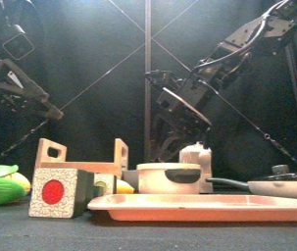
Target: Place sushi piece in pot
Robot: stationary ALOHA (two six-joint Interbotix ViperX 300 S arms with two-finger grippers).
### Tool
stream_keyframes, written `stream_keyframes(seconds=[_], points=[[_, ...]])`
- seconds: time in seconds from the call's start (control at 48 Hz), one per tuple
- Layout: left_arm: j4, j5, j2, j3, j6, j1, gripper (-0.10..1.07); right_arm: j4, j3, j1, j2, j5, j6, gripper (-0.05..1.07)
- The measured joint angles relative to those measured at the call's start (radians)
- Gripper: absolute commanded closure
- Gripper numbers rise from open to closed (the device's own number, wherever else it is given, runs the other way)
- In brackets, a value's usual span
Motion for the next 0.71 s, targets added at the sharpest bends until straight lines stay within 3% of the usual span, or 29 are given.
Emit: stream_keyframes(seconds=[0.708], points=[[-0.012, 0.011, 0.000, 0.000, -0.012, -0.002, 0.00, 0.017, -0.002, 0.008, -0.034, 0.029, 0.002, 0.22]])
